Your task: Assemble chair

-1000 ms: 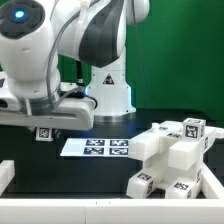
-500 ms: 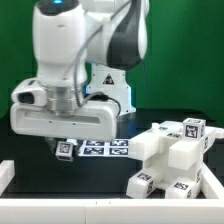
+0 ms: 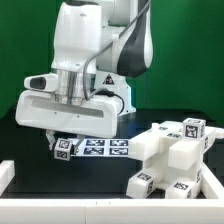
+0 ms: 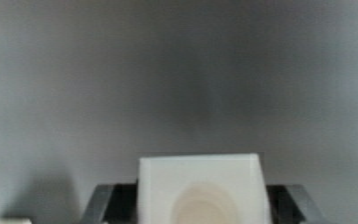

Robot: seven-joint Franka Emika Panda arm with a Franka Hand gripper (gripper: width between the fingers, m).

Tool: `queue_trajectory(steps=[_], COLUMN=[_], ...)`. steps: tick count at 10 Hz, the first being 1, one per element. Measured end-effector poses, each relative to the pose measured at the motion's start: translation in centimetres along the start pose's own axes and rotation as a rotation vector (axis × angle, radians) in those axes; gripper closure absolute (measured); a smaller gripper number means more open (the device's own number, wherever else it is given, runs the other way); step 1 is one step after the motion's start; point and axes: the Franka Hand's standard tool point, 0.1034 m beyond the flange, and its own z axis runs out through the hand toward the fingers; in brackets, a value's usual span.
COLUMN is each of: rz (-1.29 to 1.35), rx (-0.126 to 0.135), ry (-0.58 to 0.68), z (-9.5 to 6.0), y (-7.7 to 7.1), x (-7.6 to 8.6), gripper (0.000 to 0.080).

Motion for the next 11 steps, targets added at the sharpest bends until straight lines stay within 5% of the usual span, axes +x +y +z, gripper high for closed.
queue_trajectory(steps=[5,6,7,8,11], rz=[0.013,0.013,0.013,0.013,0.013], rx=[-0.014,-0.014,-0.014,-0.014,-0.014], ry=[0.020,0.020,0.020,0.020,0.020], z=[1.37,1.37,1.37,1.37,1.37], y=[0.71,0.71,0.71,0.71,0.71], x=[-0.96,-0.96,-0.96,-0.96,-0.96], gripper=[0.0531,0.0433,0.0433,0.0220,0.0152])
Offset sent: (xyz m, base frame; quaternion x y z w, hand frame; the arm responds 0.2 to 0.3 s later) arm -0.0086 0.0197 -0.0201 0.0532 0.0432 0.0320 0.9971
